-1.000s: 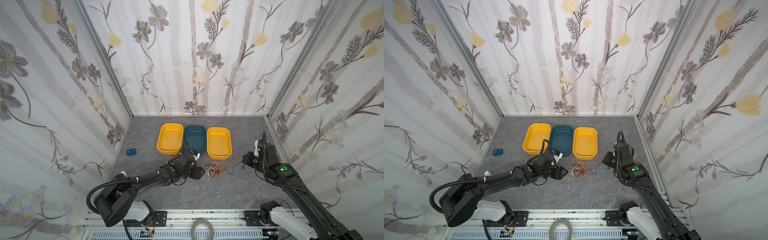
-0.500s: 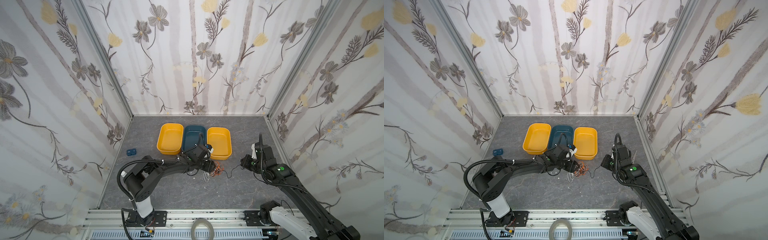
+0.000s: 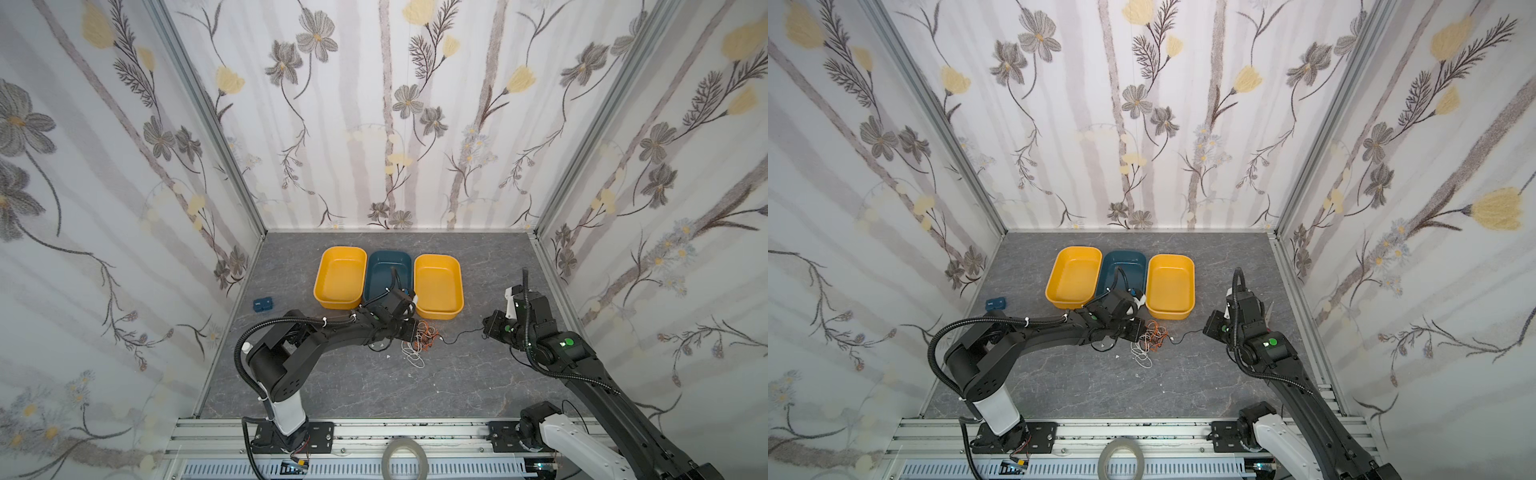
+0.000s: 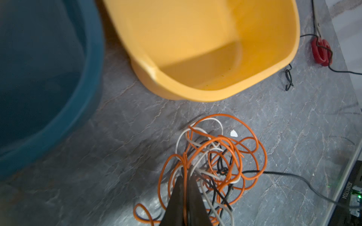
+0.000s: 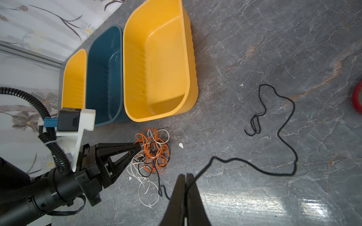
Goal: Untangle the cables
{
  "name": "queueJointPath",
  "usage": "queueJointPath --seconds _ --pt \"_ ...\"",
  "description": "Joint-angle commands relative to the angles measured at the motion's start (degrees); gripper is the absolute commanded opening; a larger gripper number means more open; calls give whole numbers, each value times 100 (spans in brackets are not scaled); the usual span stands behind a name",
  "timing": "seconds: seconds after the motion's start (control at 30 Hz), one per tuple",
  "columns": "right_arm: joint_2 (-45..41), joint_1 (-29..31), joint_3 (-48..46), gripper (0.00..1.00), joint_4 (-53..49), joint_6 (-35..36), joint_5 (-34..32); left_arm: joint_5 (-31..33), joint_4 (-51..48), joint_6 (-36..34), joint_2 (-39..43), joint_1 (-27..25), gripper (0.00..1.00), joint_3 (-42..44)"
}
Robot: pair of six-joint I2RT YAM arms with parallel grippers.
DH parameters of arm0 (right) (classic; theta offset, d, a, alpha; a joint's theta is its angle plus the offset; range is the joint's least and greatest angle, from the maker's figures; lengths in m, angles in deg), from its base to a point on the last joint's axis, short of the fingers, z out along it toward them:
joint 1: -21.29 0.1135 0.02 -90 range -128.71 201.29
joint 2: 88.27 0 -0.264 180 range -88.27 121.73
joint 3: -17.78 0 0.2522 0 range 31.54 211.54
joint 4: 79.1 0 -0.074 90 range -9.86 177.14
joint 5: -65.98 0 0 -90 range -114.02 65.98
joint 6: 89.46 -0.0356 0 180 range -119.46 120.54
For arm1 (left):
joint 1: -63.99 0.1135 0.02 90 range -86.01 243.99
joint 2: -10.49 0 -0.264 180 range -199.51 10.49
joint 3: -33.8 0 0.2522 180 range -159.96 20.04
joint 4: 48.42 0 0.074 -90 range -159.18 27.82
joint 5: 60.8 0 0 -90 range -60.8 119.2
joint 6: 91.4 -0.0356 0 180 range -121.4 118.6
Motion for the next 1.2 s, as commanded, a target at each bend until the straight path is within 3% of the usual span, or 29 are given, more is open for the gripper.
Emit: queueJointPath --seconds 0.0,0.3,0.5,0.77,0.97,1.17 --pt "-64 -21 59 6 -178 116 -385 275 33 449 268 53 7 242" --pt "-91 -89 167 5 -547 239 -1014 957 -69 1079 1052 129 7 904" --pt "-33 -104 195 4 -790 364 -1475 1031 -160 1083 1436 175 8 1196" --pt "533 33 -53 6 -377 253 -840 865 -195 1160 1434 188 14 1237" --pt "597 108 -57 6 -236 247 -750 843 -360 1014 1537 196 24 1167" --pt "627 108 358 7 -511 508 -636 709 -471 831 1668 210 45 1154"
